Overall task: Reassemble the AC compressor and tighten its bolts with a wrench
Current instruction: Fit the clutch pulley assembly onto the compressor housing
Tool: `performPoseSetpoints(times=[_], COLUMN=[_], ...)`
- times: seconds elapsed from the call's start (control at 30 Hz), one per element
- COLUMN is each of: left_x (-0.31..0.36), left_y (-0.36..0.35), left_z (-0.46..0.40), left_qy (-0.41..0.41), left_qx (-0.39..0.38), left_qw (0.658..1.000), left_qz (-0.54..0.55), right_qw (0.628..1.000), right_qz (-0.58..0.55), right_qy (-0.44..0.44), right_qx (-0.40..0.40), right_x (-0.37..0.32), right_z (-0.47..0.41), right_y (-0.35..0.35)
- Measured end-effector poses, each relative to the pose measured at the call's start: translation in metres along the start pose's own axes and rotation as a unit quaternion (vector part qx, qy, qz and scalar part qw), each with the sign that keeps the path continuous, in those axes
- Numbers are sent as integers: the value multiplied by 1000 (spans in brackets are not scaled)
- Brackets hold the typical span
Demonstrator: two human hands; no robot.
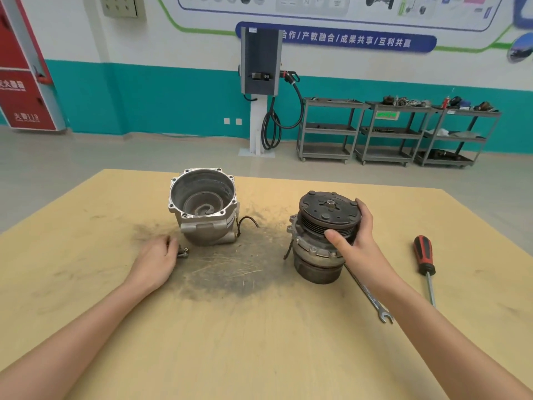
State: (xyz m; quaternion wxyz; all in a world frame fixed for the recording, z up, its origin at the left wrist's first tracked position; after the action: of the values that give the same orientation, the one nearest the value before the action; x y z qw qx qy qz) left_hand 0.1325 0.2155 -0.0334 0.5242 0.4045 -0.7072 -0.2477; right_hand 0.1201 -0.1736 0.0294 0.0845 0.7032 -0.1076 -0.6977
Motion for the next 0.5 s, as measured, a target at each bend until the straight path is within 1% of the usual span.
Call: performPoseSetpoints(times=[0.1, 0.5], left_x=[16, 69], left_y=[-9, -48], left_z=[8, 33], left_qy=[-21, -117], left_qx=[2, -37], left_qw=[1000, 990], left_qz=[-14, -64], right_qw=[1000, 1000], right_qz=[-2, 3], right_qy=[1, 5], right_qx=[1, -1], right_x=[1, -2], right_z=[-2, 2], right_y=[0, 0])
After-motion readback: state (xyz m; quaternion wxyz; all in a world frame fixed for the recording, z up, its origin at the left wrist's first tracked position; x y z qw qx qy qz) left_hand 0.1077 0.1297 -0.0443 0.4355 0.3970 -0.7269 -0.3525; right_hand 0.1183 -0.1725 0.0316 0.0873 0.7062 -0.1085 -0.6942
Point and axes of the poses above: each hand's wrist, its own z-axis away from the middle knuckle, its own y-axis out of the back of the hand, x = y × z, the point moved 8 cm from there along -z, towards the middle knuckle, and after that the axes turned 15 degrees about -y, right-handed, at the moved point
